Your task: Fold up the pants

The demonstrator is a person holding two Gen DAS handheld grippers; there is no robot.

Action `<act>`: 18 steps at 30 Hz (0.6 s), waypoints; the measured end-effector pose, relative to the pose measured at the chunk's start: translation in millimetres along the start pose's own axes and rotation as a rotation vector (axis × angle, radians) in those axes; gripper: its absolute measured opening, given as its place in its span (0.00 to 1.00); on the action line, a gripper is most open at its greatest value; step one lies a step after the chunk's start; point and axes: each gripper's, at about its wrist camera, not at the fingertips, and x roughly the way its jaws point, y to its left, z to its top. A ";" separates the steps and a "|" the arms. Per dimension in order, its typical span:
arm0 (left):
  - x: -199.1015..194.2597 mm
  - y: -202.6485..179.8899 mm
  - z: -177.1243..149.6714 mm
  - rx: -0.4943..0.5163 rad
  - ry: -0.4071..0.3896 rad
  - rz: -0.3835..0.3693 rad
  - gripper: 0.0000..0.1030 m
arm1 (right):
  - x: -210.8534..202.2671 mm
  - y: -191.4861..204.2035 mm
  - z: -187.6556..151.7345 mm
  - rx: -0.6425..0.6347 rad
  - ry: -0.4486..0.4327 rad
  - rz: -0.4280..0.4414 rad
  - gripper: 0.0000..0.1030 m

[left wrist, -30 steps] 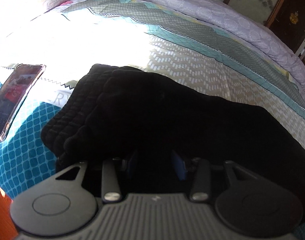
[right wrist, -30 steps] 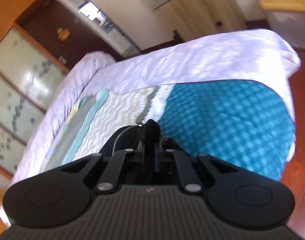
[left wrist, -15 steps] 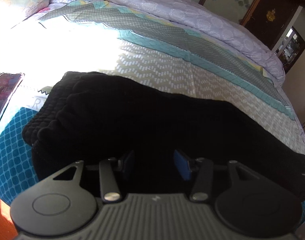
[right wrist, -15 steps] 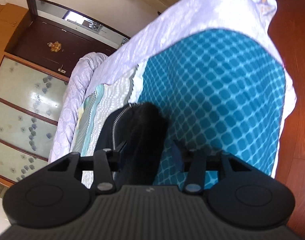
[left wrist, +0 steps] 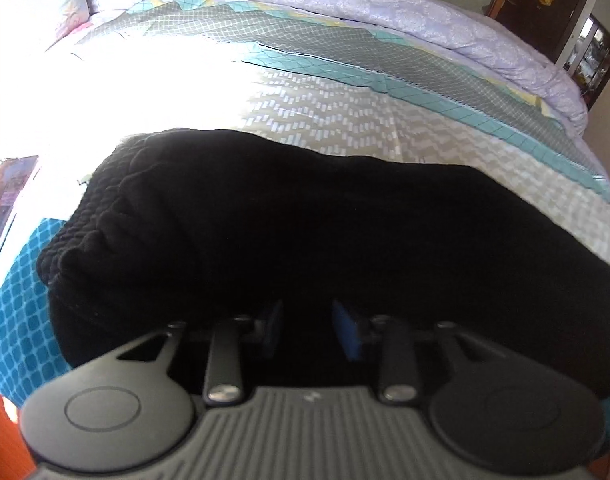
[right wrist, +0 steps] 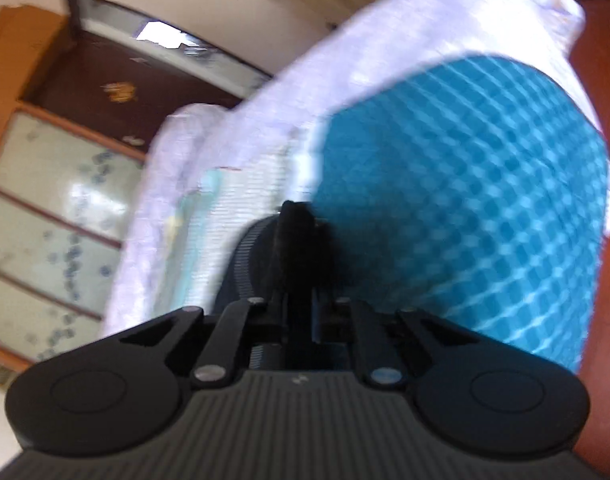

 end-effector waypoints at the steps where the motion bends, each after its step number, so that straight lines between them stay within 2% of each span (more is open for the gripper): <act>1: -3.3 0.3 -0.2 -0.010 0.000 -0.016 0.21 | -4.1 11.4 -1.4 -0.029 0.003 0.029 0.12; 3: -10.5 -2.7 1.3 -0.023 -0.013 -0.060 0.21 | -12.9 40.4 -9.4 -0.113 0.019 0.094 0.09; 6: -25.4 -9.3 1.3 -0.022 -0.047 -0.135 0.22 | -18.8 92.1 -40.1 -0.324 0.079 0.170 0.08; 10: -39.1 -11.4 -1.9 -0.013 -0.073 -0.206 0.25 | -17.8 144.2 -113.2 -0.676 0.198 0.215 0.08; 13: -40.8 -3.8 -5.3 -0.033 -0.075 -0.217 0.26 | -10.5 154.6 -176.6 -0.838 0.349 0.257 0.08; 14: -40.5 1.7 -7.3 -0.039 -0.072 -0.212 0.26 | -6.6 154.3 -197.0 -0.878 0.394 0.255 0.09; 15: -39.5 7.2 -8.6 -0.049 -0.063 -0.202 0.28 | -1.3 152.4 -216.4 -0.910 0.443 0.240 0.13; 17: -39.4 19.5 -12.7 -0.081 -0.057 -0.191 0.30 | 14.9 145.0 -245.0 -0.936 0.567 0.184 0.17; 18: -40.9 27.0 -14.5 -0.097 -0.062 -0.188 0.31 | 18.6 141.8 -255.3 -0.955 0.591 0.148 0.17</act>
